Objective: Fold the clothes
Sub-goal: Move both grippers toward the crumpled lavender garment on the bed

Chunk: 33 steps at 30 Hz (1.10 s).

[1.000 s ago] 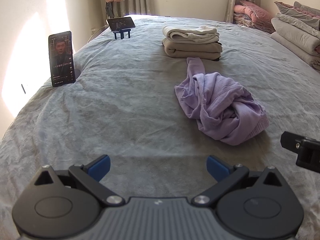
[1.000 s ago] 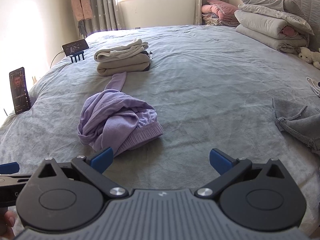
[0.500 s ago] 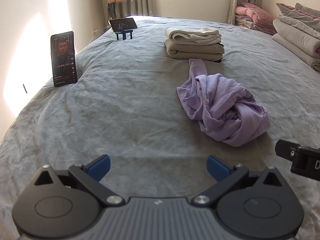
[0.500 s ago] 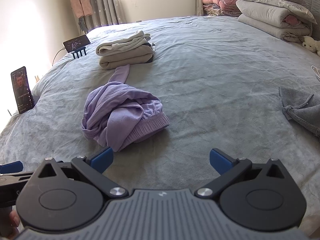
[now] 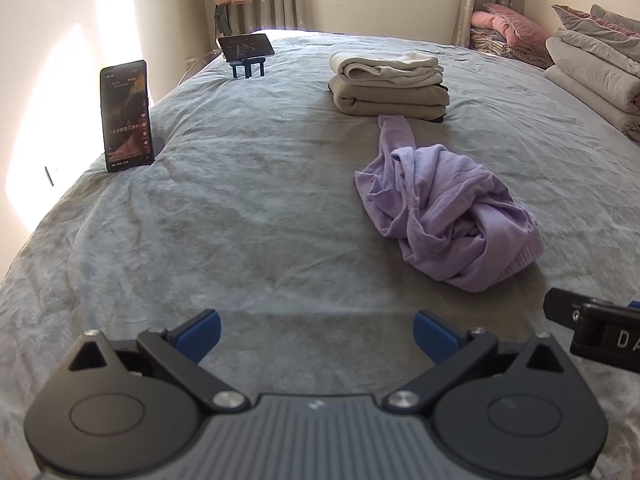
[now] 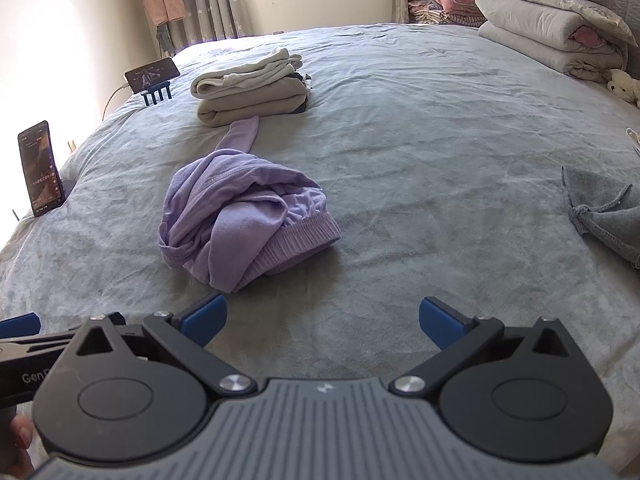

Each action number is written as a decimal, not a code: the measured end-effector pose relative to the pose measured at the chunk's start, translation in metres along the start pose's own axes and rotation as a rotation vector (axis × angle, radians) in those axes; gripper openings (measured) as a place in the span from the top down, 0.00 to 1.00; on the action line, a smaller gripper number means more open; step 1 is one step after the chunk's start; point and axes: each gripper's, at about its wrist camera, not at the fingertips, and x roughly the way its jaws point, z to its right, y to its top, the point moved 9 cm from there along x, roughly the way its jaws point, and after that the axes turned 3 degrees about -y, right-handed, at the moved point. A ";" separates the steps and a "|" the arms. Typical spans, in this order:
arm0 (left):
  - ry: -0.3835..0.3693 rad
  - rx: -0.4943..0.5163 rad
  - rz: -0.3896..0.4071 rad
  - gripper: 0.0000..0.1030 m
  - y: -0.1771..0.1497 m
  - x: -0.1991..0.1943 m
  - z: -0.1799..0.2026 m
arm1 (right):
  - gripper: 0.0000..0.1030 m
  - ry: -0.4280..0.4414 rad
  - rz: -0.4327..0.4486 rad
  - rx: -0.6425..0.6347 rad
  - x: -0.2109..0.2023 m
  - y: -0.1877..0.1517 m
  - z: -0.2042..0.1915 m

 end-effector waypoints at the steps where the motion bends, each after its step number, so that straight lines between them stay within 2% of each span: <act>1: 0.000 0.000 0.000 0.00 0.000 0.000 0.000 | 0.00 -0.001 -0.001 0.000 0.000 0.000 0.000; 33: 0.030 -0.024 -0.004 0.00 0.000 0.009 -0.010 | 0.00 -0.007 -0.033 0.035 0.012 -0.005 0.005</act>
